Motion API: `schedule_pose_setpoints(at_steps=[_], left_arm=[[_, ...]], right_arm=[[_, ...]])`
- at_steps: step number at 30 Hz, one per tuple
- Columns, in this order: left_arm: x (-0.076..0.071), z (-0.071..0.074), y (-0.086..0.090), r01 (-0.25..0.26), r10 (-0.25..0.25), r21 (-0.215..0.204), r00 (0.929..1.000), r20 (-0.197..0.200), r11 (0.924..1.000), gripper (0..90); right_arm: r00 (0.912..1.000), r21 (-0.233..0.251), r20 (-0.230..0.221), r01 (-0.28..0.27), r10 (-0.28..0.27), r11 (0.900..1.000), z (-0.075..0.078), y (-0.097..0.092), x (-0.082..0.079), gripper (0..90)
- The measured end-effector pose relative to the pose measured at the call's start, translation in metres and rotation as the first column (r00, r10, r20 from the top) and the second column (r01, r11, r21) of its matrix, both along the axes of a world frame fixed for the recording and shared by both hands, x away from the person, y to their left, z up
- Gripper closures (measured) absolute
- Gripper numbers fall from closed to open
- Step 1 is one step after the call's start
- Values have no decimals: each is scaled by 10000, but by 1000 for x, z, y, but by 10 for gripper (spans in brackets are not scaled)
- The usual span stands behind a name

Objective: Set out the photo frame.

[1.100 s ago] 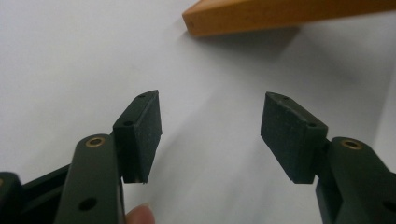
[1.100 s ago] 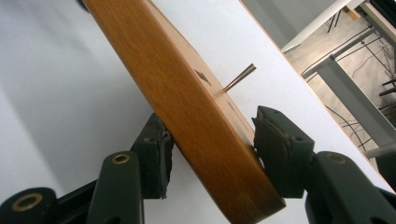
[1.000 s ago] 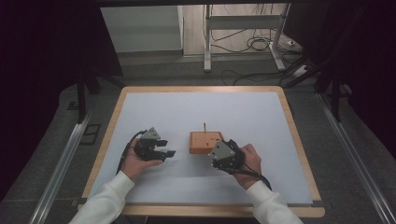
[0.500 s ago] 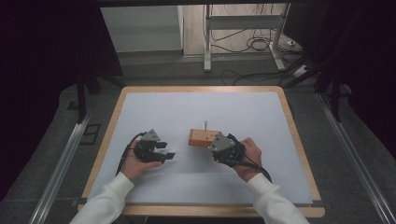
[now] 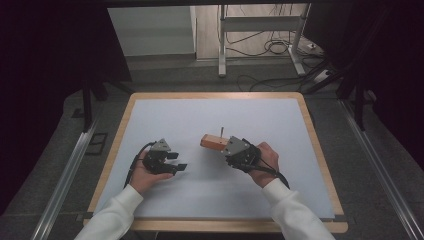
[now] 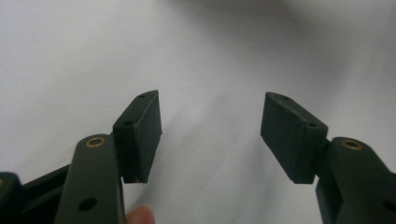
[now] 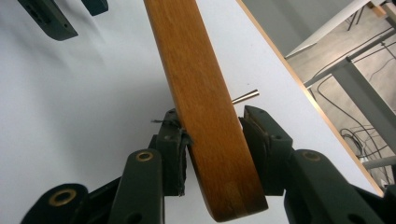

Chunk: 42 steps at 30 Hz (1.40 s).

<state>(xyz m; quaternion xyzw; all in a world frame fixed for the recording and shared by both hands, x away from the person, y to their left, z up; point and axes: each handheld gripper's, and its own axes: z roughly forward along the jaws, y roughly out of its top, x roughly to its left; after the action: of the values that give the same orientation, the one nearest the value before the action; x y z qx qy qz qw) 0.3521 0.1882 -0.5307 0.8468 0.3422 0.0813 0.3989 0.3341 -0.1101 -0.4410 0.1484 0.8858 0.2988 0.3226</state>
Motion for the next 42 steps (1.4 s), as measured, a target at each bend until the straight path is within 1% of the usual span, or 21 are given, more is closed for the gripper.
schedule_pose_setpoints(at_steps=[3, 8, 10, 11, 13, 18, 21, 23, 25, 27, 30, 34, 39, 42], left_arm=[[0, 0, 0, -65, 65, -38, 10000, -50, 10000, 375], [1, -1, 1, -59, 58, -76, 9999, -92, 10000, 373], [1, -1, 1, -49, 49, -78, 9999, -105, 10000, 372], [1, -1, 1, -39, 39, -67, 9999, -107, 10000, 370], [1, -1, 1, -48, 47, -65, 9999, -121, 10000, 370], [1, -1, 1, -56, 55, -81, 9999, -158, 10000, 369], [1, -2, 0, -44, 43, -92, 9999, -139, 9999, 369], [1, -2, 0, -20, 19, -79, 9999, -169, 10000, 369], [1, -2, -1, 2, -2, -44, 9999, -163, 10000, 369], [1, -2, -1, -2, 1, -57, 9999, -161, 10000, 369], [1, -2, -1, -7, 6, -93, 9998, -176, 10000, 369], [1, -2, 0, 6, -8, -101, 9998, -174, 9999, 368], [1, -1, 0, 23, -25, -133, 9999, -161, 9999, 366], [1, -1, 0, 34, -35, -129, 9999, -132, 9999, 364]], right_arm=[[10000, 31, -9, -43, 43, 10000, 2, 0, 3, 629], [9997, -179, 237, 14, -10, 9998, 7, 2, 6, 667], [9998, -181, 195, 85, -81, 9998, 10, 1, 7, 676], [9997, -160, 227, 43, -39, 9999, 11, 1, 8, 680], [9999, -114, 130, -33, 34, 9999, 14, 0, 7, 685], [9992, -128, -5, -407, 407, 9991, 18, 1, -1, 687], [9973, 114, -281, -679, 682, 9976, 23, 0, -8, 690], [9937, 345, -586, -934, 953, 9950, 28, -2, -13, 690], [9894, 329, -810, -1183, 1206, 9924, 31, -1, -19, 690], [9845, 261, -892, -1493, 1511, 9884, 32, 0, -24, 690], [9808, 144, -909, -1717, 1723, 9850, 32, 2, -28, 688], [9819, 169, -804, -1705, 1713, 9852, 32, 4, -25, 682], [9878, 506, -778, -1311, 1347, 9901, 34, 1, -16, 665], [9900, 628, -774, -1136, 1183, 9915, 35, -2, -10, 645]])
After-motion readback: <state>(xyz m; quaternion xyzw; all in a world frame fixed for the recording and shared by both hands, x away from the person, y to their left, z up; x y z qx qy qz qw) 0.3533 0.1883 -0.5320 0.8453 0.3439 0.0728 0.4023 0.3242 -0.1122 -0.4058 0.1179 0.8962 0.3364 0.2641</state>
